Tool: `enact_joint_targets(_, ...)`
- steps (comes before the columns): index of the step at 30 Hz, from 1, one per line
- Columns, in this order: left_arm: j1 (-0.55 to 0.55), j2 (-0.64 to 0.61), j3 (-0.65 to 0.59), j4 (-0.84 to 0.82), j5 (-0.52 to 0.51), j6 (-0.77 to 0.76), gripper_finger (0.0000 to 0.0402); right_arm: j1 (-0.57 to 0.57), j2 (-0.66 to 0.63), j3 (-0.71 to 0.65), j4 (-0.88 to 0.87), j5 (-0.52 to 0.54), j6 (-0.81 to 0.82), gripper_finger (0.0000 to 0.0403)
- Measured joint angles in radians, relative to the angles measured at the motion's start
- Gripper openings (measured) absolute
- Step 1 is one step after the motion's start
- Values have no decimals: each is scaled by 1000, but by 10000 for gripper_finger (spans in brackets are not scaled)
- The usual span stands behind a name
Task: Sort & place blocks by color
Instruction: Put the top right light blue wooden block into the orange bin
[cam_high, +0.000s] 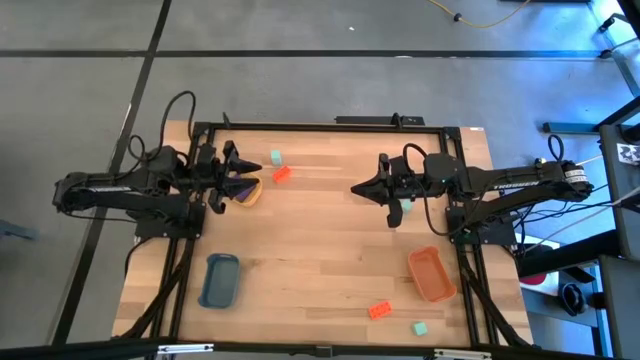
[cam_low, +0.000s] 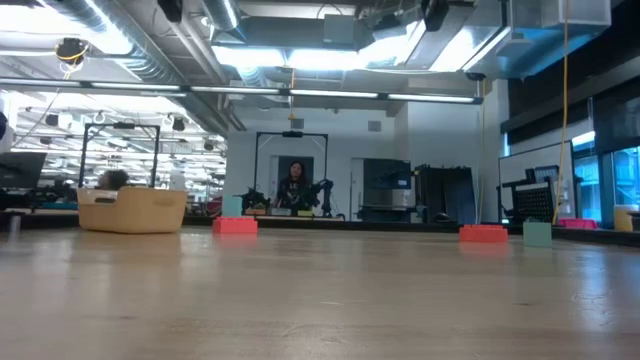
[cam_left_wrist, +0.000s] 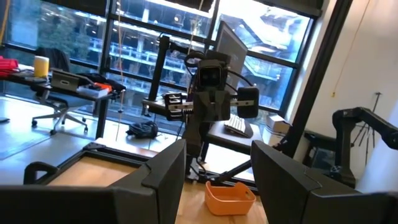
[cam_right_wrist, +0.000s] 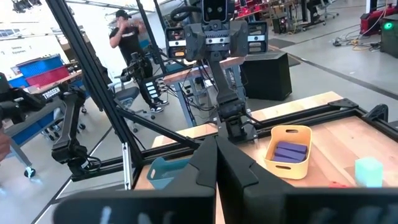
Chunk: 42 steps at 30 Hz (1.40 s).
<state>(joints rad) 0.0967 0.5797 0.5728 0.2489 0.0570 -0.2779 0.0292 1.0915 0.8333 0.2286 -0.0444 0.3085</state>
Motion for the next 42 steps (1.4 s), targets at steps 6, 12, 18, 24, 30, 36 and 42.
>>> enact_joint_targets(6,0,1,0,-1,16,0,173,0,0,0,0,0,2,0)
enact_joint_targets(12,0,0,0,-1,45,-8,173,0,0,0,1,0,1,0)
enact_joint_targets(18,0,0,0,-1,36,-3,172,0,0,1,25,0,1,0)
enact_joint_targets(24,0,0,0,-1,37,0,169,0,0,2,46,0,1,1)
enact_joint_targets(30,0,0,0,-2,42,0,137,0,0,2,45,0,1,16)
enact_joint_targets(36,0,0,0,-6,70,25,46,0,0,2,45,0,1,20)
enact_joint_targets(42,0,1,0,-66,76,20,2,0,0,2,44,0,1,20)
